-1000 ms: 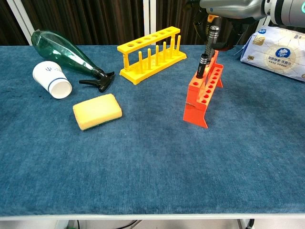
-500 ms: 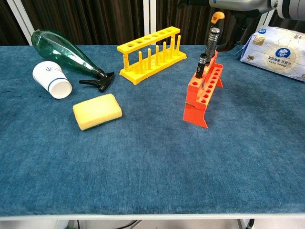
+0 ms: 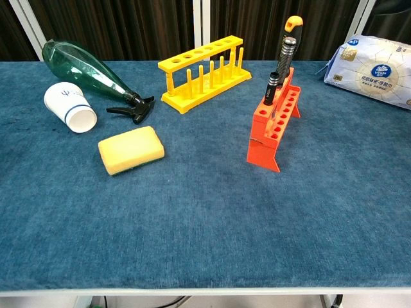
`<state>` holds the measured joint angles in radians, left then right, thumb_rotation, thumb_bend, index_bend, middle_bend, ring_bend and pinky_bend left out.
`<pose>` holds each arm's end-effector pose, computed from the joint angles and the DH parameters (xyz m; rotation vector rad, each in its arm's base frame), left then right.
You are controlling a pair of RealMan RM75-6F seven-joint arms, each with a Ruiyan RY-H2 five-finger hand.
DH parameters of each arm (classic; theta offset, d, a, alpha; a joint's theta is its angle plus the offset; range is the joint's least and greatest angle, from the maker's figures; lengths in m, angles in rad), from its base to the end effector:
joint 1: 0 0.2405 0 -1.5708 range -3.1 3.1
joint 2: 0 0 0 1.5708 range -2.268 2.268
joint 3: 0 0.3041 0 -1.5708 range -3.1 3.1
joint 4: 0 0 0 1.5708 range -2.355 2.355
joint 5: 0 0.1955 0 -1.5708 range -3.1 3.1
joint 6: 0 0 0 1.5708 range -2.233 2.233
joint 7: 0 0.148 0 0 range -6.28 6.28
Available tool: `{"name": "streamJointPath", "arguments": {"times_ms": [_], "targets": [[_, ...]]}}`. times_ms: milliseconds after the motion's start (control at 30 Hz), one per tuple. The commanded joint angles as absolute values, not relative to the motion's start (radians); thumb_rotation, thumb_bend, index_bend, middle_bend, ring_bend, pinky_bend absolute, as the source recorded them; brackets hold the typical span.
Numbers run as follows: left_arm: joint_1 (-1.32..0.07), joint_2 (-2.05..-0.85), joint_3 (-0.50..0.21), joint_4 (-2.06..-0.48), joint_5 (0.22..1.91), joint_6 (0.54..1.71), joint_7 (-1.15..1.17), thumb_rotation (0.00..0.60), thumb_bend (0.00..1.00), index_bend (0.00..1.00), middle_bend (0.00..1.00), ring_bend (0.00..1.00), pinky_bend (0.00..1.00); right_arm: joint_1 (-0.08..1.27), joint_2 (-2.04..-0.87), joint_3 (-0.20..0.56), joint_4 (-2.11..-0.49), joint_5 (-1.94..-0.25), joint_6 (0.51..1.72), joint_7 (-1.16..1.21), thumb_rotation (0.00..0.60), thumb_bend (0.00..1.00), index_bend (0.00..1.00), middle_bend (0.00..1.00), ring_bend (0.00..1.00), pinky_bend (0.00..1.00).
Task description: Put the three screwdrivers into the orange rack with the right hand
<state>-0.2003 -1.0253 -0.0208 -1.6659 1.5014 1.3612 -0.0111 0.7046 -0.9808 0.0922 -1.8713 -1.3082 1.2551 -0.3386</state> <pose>-0.3290 0.2189 0.2015 -1.5410 -0.9152 -0.8699 -0.1639 -0.3461 0.2000 1.7701 -0.4985 1.0063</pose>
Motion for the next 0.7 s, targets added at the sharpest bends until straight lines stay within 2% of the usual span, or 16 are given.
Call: {"name": "streamJointPath", "arguments": {"times_ms": [33, 167, 400, 700], "targets": [[-0.195, -1.022, -0.021, -1.671, 1.504, 1.371, -0.009, 0.600, 0.05, 0.13, 0.03, 0.03, 0.20, 0.540, -0.908, 0.029, -1.834, -1.394, 1.394, -0.153, 0.600, 0.18, 0.00, 0.00, 0.00, 0.00], [-0.187, -1.018, -0.022, -1.680, 1.513, 1.392, -0.002, 0.600, 0.04, 0.13, 0.03, 0.03, 0.20, 0.406, -0.933, -0.024, -1.722, -1.412, 1.480, 0.003, 0.600, 0.21, 0.00, 0.00, 0.00, 0.00], [-0.170, -1.033, -0.017, -1.668, 1.569, 1.450, 0.012, 0.600, 0.04, 0.13, 0.03, 0.03, 0.20, 0.195, -1.096, -0.076, -1.475, -1.383, 1.592, 0.137, 0.600, 0.23, 0.00, 0.00, 0.00, 0.00], [-0.149, -1.058, 0.004, -1.638, 1.625, 1.493, 0.039, 0.600, 0.05, 0.13, 0.03, 0.03, 0.20, 0.112, -1.211, -0.060, -1.318, -1.384, 1.590, 0.173, 0.600, 0.26, 0.00, 0.00, 0.00, 0.00]]}}
